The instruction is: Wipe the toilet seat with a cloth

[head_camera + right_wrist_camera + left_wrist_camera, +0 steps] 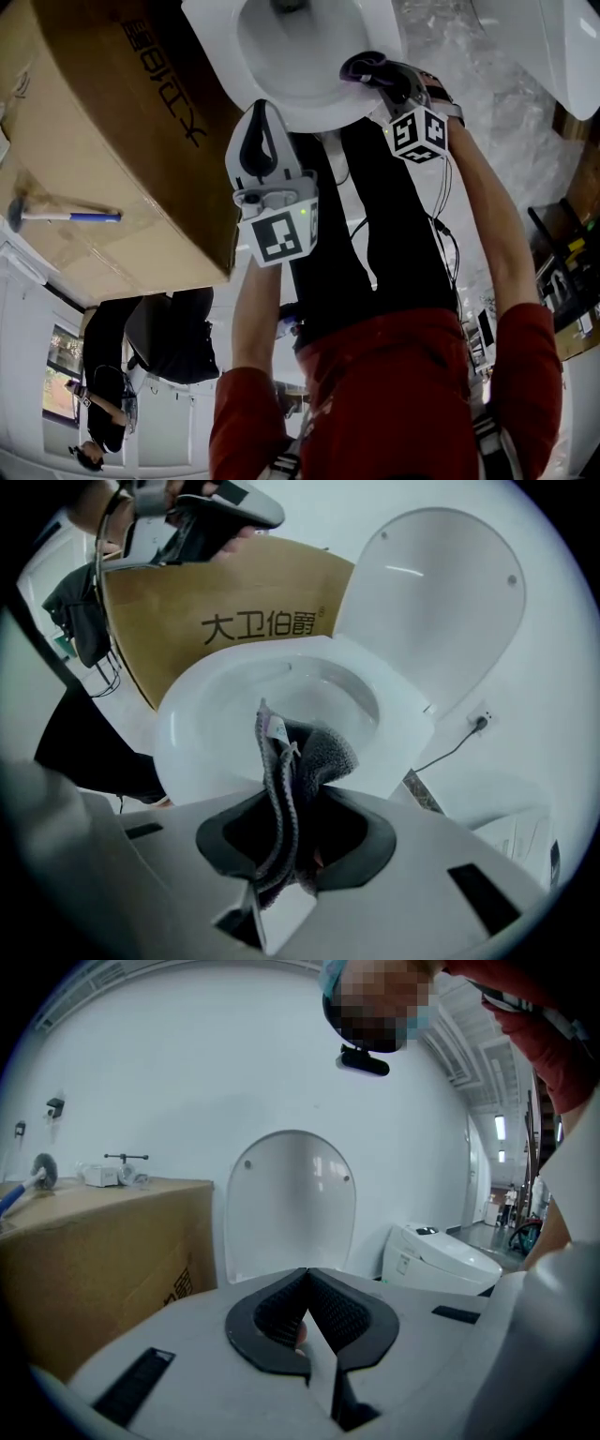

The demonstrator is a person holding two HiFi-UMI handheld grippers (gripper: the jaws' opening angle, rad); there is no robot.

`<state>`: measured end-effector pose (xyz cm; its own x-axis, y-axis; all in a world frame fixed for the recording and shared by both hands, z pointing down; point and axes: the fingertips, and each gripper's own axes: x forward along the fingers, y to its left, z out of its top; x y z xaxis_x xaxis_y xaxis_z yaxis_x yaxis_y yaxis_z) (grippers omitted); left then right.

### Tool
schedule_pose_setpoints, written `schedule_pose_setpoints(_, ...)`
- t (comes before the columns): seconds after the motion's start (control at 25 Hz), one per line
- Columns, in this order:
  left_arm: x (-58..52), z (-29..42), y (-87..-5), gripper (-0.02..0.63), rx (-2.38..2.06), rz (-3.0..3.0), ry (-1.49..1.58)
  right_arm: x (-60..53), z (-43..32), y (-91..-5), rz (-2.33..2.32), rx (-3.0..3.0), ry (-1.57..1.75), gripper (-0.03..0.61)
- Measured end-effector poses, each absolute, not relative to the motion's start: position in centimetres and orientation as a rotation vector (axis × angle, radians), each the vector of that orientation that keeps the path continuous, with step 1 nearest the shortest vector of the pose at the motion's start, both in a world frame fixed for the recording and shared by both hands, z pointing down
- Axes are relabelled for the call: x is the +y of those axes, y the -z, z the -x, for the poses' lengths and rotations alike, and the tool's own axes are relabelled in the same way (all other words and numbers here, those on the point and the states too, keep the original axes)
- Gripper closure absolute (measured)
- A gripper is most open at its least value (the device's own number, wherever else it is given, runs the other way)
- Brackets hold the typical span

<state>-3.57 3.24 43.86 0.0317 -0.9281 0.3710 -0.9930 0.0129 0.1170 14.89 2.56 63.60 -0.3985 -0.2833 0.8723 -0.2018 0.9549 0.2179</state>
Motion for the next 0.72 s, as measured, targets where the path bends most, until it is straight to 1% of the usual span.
schedule_pose_setpoints(0.32, 2.5, 3.6, -44.0, 0.600, -1.960, -1.952, -0.268, -6.3, -14.4, -63.2, -0.472, -2.001, 0.055, 0.483)
schedule_pose_setpoints(0.6, 1.8, 4.7, -44.1, 0.600, -1.985, -1.931, -0.260, -14.8, -12.8, -62.9, -0.638, -1.993, -0.042, 0.483)
schedule_pose_setpoints(0.72, 1.3, 5.0, -44.2, 0.600, -1.994, -1.920, -0.253, -18.1, -12.2, -62.6, -0.729, -1.984, -0.133, 0.483)
